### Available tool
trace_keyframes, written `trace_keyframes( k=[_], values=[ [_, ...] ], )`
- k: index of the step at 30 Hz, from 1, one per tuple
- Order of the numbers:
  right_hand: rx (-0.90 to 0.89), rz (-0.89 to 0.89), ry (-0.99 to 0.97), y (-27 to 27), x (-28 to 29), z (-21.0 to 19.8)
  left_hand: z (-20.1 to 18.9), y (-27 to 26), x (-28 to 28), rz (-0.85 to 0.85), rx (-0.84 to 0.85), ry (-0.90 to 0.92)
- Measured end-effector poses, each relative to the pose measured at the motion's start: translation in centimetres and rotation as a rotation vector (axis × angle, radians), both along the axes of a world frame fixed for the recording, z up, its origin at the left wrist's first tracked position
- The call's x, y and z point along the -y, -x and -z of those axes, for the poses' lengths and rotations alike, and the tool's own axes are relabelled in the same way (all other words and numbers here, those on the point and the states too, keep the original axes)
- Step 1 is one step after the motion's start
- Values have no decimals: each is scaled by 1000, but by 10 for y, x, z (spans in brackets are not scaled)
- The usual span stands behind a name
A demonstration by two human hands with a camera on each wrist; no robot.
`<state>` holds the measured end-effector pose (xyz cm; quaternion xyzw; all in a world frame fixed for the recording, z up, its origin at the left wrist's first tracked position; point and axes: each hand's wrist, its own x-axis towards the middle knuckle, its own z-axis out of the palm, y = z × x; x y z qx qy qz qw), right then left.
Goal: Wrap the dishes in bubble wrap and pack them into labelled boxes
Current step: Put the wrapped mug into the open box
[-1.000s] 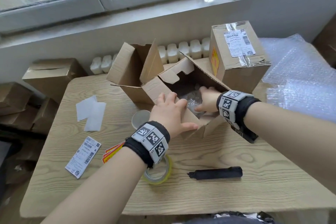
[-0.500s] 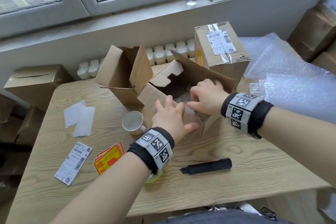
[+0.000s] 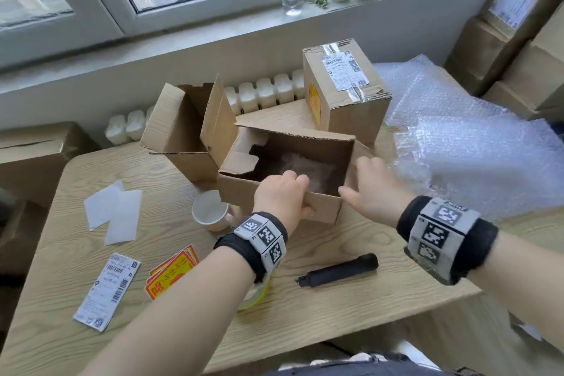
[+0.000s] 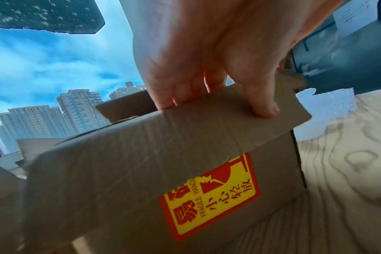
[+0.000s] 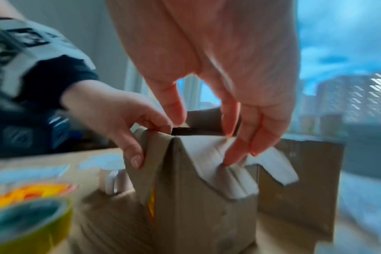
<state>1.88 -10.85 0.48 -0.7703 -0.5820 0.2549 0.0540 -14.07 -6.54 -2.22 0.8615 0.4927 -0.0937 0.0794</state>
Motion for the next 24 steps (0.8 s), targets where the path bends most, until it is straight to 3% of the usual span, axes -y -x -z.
trace_keyframes(
  k=[2, 6, 10, 15, 17, 20, 22, 24],
  values=[
    [-96, 142, 12, 5, -10, 8, 6, -5, 4, 16, 20, 11],
    [-96, 183, 41, 14, -23, 19, 11, 7, 1, 37, 56, -2],
    [-64, 179, 29, 8, -29, 20, -1, 40, -8, 22, -114, -163],
    [-85, 208, 7, -6, -37, 24, -9, 68, -24, -285, -232, -109],
    [-133, 201, -42, -8, -37, 25, -6, 75, -27, -429, -162, 46],
    [-96, 102, -60, -10, -34, 23, 8, 75, -25, -516, 170, 226],
    [-22, 9, -35, -11, -35, 25, 15, 72, -22, -534, 377, 227],
    [24, -54, -33, -12, -40, 29, 18, 72, -22, -552, 460, 210]
  ],
)
